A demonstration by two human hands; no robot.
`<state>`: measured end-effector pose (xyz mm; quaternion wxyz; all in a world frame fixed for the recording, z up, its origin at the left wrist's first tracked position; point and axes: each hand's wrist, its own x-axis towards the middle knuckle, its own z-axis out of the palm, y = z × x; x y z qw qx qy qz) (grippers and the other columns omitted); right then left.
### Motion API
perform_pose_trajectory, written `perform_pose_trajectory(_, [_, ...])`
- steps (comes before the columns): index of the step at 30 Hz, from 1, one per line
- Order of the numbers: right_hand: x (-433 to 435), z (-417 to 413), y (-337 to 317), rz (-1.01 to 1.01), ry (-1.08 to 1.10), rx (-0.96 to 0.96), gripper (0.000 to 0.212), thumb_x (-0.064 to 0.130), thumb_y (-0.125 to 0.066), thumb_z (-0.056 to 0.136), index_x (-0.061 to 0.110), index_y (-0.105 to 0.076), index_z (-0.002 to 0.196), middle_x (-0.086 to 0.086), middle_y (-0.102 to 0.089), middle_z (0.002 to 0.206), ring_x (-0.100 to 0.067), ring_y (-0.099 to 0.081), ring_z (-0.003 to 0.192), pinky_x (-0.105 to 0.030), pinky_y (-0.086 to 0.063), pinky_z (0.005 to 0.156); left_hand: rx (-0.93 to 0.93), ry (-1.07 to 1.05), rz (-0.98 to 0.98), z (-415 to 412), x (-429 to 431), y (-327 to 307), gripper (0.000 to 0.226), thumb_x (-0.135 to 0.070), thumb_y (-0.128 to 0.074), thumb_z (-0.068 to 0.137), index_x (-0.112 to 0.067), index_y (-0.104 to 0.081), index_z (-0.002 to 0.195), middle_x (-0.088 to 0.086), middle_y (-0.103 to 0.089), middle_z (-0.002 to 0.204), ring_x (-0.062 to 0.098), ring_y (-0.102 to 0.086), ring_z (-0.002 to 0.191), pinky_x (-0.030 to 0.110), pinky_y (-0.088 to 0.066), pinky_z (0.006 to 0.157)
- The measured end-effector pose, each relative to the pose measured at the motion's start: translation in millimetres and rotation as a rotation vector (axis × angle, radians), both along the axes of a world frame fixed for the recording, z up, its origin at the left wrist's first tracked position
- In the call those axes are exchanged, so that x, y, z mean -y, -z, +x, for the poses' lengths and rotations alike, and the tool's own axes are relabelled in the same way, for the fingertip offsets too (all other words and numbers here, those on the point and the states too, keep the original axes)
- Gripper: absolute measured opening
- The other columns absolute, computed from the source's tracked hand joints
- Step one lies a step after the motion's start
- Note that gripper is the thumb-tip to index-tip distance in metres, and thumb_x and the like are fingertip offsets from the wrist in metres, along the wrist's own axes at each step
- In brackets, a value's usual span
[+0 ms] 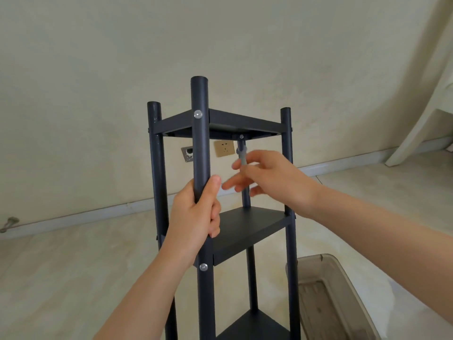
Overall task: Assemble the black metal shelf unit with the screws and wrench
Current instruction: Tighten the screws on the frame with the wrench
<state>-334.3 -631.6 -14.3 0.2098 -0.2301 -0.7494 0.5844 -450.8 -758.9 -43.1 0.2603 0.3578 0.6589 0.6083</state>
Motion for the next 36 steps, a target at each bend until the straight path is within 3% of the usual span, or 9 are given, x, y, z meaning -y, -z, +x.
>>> perform_pose_trajectory(4, [3, -15, -9, 0.107, 0.001, -0.015, 0.027, 0.009, -0.04, 0.1, 0.013, -0.067, 0.1, 0.006, -0.077, 0.084, 0.001, -0.063, 0.071, -0.018, -0.053, 0.063, 0.055, 0.012, 0.017, 1, -1, 0, 0.056, -0.07, -0.053, 0.077, -0.014, -0.052, 0.078, 0.002, -0.045, 0.054, 0.013, -0.037, 0.041, 0.024, -0.038, 0.04])
perform_pose_trajectory(8, [3, -26, -15, 0.066, 0.039, 0.0, 0.03, 0.016, -0.044, 0.102, 0.017, -0.071, 0.091, 0.006, -0.072, 0.074, -0.002, -0.056, 0.065, -0.02, -0.048, 0.061, 0.057, -0.002, 0.003, -3, -1, 0, 0.057, -0.078, -0.05, 0.074, -0.022, -0.053, 0.065, 0.002, -0.043, 0.051, 0.014, -0.036, 0.038, 0.023, -0.036, 0.039])
perform_pose_trajectory(11, [1, -28, -15, 0.041, 0.096, 0.009, 0.03, 0.018, -0.049, 0.099, 0.017, -0.076, 0.086, 0.015, -0.061, 0.068, -0.014, -0.047, 0.066, -0.027, -0.044, 0.065, 0.079, -0.015, -0.007, -7, -1, 0, 0.061, -0.084, -0.051, 0.071, -0.024, -0.053, 0.059, 0.002, -0.044, 0.048, 0.015, -0.036, 0.036, 0.024, -0.035, 0.038])
perform_pose_trajectory(13, [0, -27, -16, 0.008, 0.133, 0.024, 0.031, 0.017, -0.051, 0.098, 0.018, -0.076, 0.081, 0.023, -0.053, 0.059, -0.011, -0.042, 0.061, -0.026, -0.042, 0.066, 0.116, -0.007, -0.007, -10, 1, -1, 0.062, -0.084, -0.053, 0.072, -0.023, -0.053, 0.057, 0.002, -0.043, 0.047, 0.016, -0.035, 0.035, 0.026, -0.034, 0.037])
perform_pose_trajectory(17, [0, -29, -21, -0.042, 0.108, 0.004, 0.027, 0.013, -0.054, 0.096, 0.016, -0.076, 0.08, 0.014, -0.042, 0.06, -0.01, -0.039, 0.06, -0.023, -0.04, 0.063, 0.15, -0.009, -0.016, -15, 3, -3, 0.064, -0.083, -0.053, 0.07, -0.021, -0.051, 0.055, 0.004, -0.04, 0.046, 0.016, -0.031, 0.033, 0.025, -0.032, 0.038])
perform_pose_trajectory(24, [9, -48, -28, -0.043, 0.053, -0.092, 0.026, 0.014, -0.056, 0.095, 0.017, -0.074, 0.076, 0.02, -0.045, 0.051, -0.012, -0.04, 0.06, -0.023, -0.04, 0.06, 0.14, -0.008, -0.029, -15, 5, -3, 0.067, -0.082, -0.054, 0.075, -0.019, -0.049, 0.056, 0.006, -0.037, 0.045, 0.017, -0.029, 0.033, 0.025, -0.031, 0.038])
perform_pose_trajectory(29, [10, -51, -25, -0.064, 0.097, -0.126, 0.029, 0.011, -0.056, 0.094, 0.019, -0.069, 0.07, 0.021, -0.043, 0.042, -0.004, -0.038, 0.057, -0.019, -0.029, 0.059, 0.126, 0.016, -0.029, -14, 5, -2, 0.063, -0.079, -0.05, 0.073, -0.019, -0.049, 0.054, 0.006, -0.037, 0.045, 0.017, -0.029, 0.032, 0.025, -0.031, 0.037])
perform_pose_trajectory(33, [9, -46, -25, -0.082, 0.126, -0.152, 0.024, 0.01, -0.06, 0.09, 0.017, -0.072, 0.069, 0.012, -0.043, 0.056, -0.006, -0.04, 0.057, -0.019, -0.03, 0.059, 0.116, 0.032, -0.037, -17, 5, -2, 0.062, -0.077, -0.051, 0.077, -0.02, -0.05, 0.053, 0.006, -0.038, 0.045, 0.016, -0.03, 0.031, 0.025, -0.032, 0.037])
perform_pose_trajectory(36, [6, -42, -26, -0.034, 0.107, -0.141, 0.021, 0.013, -0.06, 0.092, 0.013, -0.077, 0.079, 0.013, -0.042, 0.053, -0.003, -0.042, 0.052, -0.016, -0.033, 0.059, 0.106, 0.053, -0.034, -18, 7, -3, 0.063, -0.081, -0.052, 0.071, -0.021, -0.05, 0.053, 0.005, -0.039, 0.044, 0.015, -0.031, 0.031, 0.024, -0.033, 0.037])
